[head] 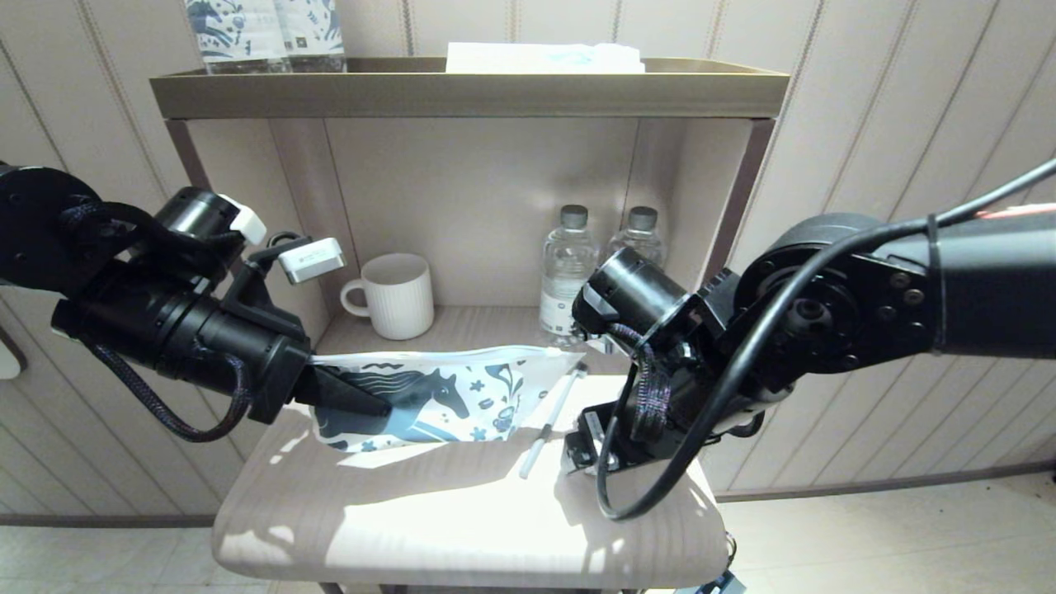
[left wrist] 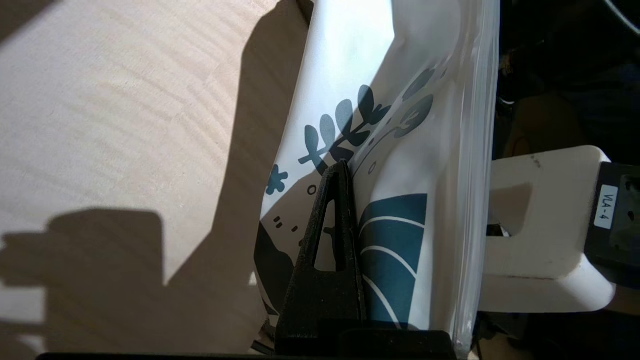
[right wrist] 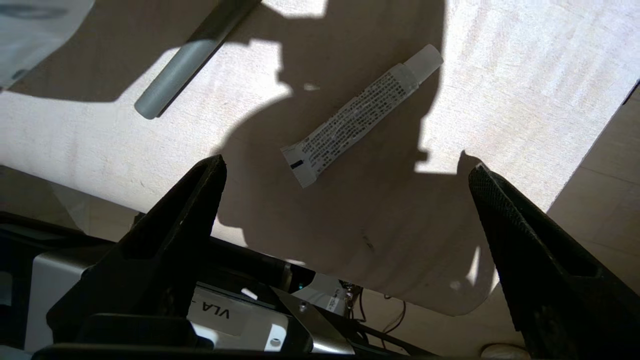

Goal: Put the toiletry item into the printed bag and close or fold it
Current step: Pick up the toothpaste

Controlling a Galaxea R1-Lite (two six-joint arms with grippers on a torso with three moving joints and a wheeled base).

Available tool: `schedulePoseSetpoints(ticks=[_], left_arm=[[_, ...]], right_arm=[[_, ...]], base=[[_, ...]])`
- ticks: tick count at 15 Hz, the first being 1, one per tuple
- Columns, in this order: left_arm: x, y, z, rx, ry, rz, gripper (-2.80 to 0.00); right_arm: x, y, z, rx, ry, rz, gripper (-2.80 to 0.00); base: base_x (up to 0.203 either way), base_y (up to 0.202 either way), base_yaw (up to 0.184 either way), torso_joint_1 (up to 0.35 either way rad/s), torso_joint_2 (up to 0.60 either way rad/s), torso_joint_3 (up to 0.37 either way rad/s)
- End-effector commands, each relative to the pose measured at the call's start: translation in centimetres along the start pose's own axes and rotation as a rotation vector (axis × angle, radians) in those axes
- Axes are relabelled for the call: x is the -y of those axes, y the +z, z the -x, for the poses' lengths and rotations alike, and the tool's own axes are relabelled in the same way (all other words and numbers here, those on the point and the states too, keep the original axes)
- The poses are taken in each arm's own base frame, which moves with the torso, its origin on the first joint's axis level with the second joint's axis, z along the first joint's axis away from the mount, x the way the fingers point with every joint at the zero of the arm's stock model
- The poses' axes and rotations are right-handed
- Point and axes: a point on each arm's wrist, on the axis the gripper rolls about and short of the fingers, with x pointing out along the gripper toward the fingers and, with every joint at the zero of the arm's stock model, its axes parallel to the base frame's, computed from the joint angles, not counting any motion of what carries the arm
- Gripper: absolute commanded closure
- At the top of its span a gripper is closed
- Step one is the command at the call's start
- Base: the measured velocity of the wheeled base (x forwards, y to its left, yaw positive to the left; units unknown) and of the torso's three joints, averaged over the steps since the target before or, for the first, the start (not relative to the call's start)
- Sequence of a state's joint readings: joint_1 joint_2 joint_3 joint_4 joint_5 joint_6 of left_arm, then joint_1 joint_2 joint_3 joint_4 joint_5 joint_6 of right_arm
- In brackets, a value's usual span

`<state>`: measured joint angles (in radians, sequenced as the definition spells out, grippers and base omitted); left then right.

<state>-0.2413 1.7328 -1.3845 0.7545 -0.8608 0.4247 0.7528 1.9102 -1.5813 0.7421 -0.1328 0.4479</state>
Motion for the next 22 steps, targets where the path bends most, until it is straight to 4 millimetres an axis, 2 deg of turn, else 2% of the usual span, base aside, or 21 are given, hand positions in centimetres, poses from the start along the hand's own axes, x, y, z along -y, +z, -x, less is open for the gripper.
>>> schedulePoseSetpoints(ticks=[1, 4, 7, 15, 22], left_arm=[[-0.1, -0.1, -0.1, 0.002, -0.019, 0.004, 0.00], [-0.2, -0.2, -0.2, 0.002, -0.020, 0.005, 0.00], [-0.2, -0.2, -0.2, 0.003, -0.021, 0.004, 0.00], [-0.3, 0.0, -0.3, 0.010, -0.034, 0.003, 0.00], [-0.7, 0.0, -0.6, 0.004, -0.038, 0.012, 0.00]], right_arm=[[-0.2, 0.1, -0.1, 0.001, -0.005, -0.010, -2.80], [-0.7, -0.1, -0.3, 0.043, -0.091, -0.023, -2.80], [-2.1, -0.6, 0.5, 0.075, -0.111, -0.025, -2.80], [-1.9, -0.2, -1.3, 0.004, -0.158, -0.086, -2.80], [-1.3, 0.2, -1.6, 0.002, -0.166, -0.116, -2.80]], base=[[0.000, 0.000, 0.000, 0.000, 0.00, 0.000], [0.000, 0.000, 0.000, 0.000, 0.00, 0.000], [0.000, 0.000, 0.000, 0.000, 0.00, 0.000], [0.000, 0.000, 0.000, 0.000, 0.00, 0.000], [0.000, 0.000, 0.000, 0.000, 0.00, 0.000]])
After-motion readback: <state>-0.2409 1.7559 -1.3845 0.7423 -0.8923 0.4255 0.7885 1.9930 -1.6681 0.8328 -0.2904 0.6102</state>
